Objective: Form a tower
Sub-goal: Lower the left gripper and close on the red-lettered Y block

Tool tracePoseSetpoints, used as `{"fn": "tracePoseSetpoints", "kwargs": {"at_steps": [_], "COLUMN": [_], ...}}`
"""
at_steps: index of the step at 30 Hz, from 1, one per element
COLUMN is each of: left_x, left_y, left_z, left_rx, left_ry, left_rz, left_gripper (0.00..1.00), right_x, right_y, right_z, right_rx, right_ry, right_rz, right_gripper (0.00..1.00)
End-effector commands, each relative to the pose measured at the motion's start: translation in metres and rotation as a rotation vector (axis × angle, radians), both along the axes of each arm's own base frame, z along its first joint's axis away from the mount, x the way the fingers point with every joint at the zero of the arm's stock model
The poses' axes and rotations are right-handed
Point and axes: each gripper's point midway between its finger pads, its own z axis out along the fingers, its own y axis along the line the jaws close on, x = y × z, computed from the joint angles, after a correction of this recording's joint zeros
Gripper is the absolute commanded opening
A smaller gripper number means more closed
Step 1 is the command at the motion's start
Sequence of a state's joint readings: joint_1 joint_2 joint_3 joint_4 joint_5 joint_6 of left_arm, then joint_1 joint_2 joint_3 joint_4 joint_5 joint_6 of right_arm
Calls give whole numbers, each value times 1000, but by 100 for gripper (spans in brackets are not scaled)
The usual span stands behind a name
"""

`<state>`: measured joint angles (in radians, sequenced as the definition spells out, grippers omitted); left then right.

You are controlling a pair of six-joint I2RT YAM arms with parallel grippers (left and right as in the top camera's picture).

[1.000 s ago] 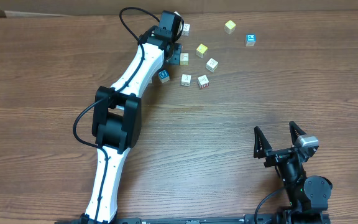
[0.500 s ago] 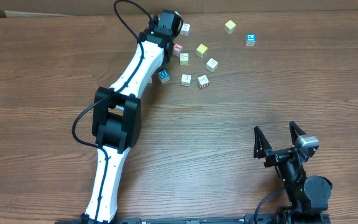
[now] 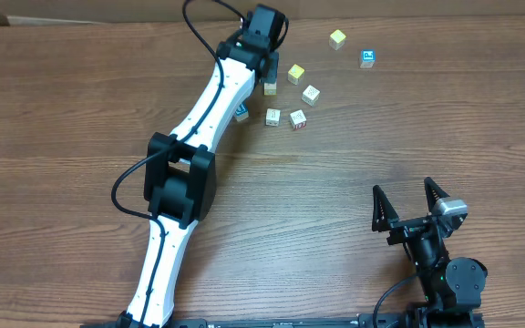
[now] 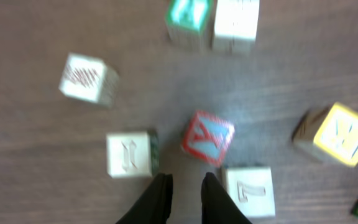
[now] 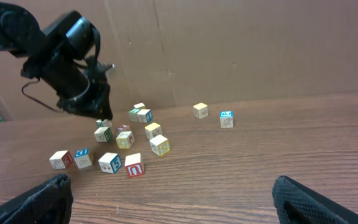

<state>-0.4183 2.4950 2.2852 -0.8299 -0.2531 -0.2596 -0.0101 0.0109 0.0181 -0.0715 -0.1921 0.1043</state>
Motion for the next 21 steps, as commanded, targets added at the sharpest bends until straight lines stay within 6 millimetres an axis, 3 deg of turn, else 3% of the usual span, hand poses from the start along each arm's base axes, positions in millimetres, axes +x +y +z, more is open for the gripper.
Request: {"fn": "tracePoseSetpoints", "kwargs": {"at_steps": [1,9,16,21], "left_x": [-14,-28,-25,-15], "left_y": [-8,-15,-45,-48], "left_z": [-19,-44,-41,-33], "left_rx": [-16,-10,-158,-163], "left_ry": [55,101,102,51], "left_rz": [8,-11,-88,-103], "left_gripper": [11,16,19,21], "right_x": [0,0,0,0], "right_y": [1,1,1,1], "right_z": [-2,-2,-2,-2], "right_rx": [-1,-1,-1,-1], "right_ry": [-3,-3,-4,-4], "right_rz": [0,0,0,0], "right_gripper": [100,100,100,100]}}
